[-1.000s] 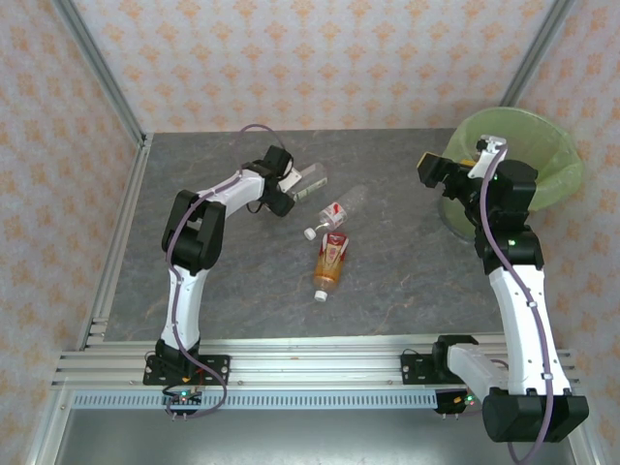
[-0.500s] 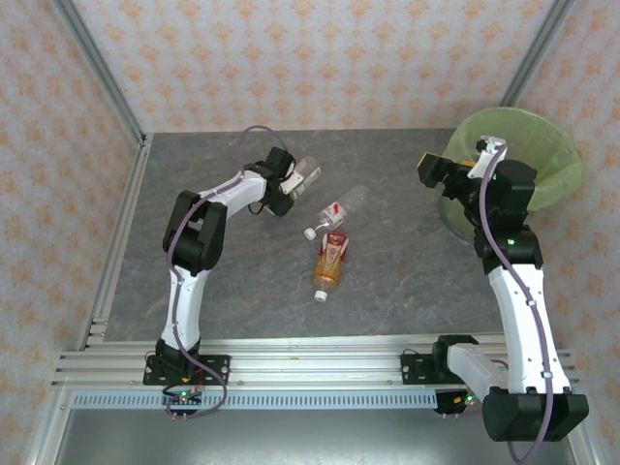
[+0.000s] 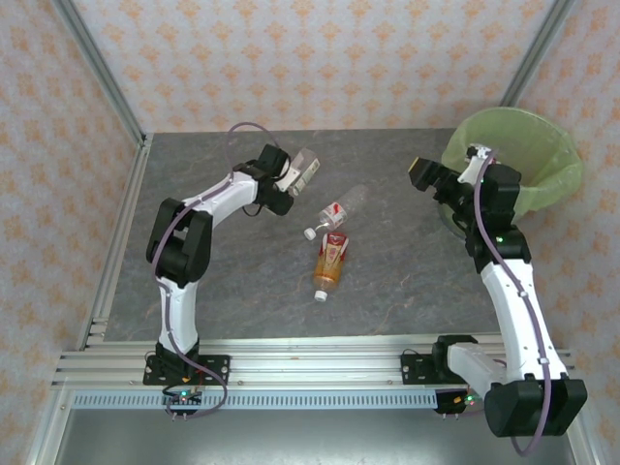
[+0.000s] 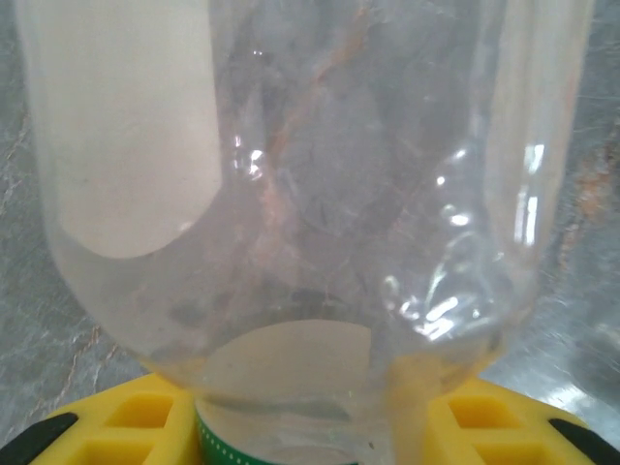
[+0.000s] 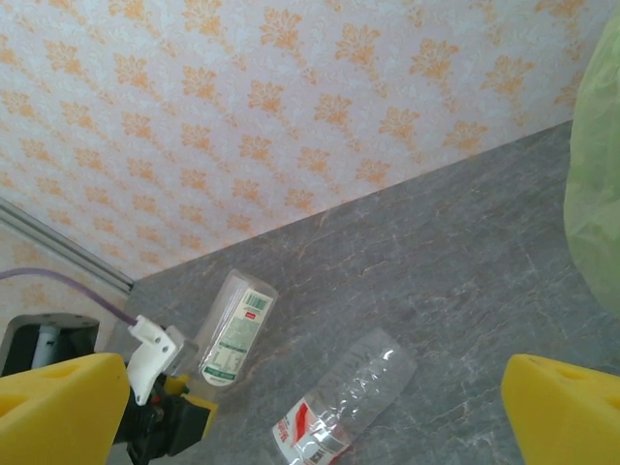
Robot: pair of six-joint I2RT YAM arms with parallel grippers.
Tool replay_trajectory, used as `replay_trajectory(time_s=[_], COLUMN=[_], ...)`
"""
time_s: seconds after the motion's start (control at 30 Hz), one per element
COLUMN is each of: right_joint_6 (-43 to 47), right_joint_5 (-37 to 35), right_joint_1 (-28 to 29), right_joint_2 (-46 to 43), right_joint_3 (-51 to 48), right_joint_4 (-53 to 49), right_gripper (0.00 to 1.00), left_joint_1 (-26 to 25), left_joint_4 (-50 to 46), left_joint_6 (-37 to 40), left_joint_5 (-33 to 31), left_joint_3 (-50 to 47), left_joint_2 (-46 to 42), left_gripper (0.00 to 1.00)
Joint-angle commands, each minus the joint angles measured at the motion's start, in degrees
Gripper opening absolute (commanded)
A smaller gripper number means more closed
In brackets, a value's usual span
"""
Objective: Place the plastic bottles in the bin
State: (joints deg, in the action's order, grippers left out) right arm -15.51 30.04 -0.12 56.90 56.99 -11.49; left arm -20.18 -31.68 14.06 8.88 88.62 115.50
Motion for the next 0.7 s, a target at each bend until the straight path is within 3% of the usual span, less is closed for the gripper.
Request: replay_trajectory(time_s=[0.0, 0.17, 0.3, 0.53, 0.67], right_joint_6=[-1.7, -4.2, -12.9, -16.9, -17.6], right_joint_5=[0.6, -4.2, -5.4, -1.5, 6.8], right_joint_1=[1.0, 4.6, 5.7, 7.3, 8.1], right_joint_2=[0.6, 1.7, 4.2, 9.2, 12.3], right_joint_3=[0.5, 1.8, 4.8, 5.7, 5.4], right_joint_4=[3.1, 1.7, 1.4, 4.9, 7.9], right_gripper=[0.99, 0.99, 0.99, 0.99, 0.99], left_joint_1=[-0.2, -2.5, -8.4, -15.6, -19.5], left_joint_4=[1.1, 5.1, 15.1, 21.3, 23.2], left_joint_6=[-3.2, -6.7, -5.8, -9.7, -11.3], left_joint_5=[1.6, 1.4, -7.7, -13.6, -17.0], left_joint_3=[-2.3, -7.1, -15.1, -17.9, -18.0], left_joint_2=[-4.9, -11.8, -17.3, -20.3, -20.3], left_gripper=[0.00, 0.00, 0.00, 0.00, 0.00])
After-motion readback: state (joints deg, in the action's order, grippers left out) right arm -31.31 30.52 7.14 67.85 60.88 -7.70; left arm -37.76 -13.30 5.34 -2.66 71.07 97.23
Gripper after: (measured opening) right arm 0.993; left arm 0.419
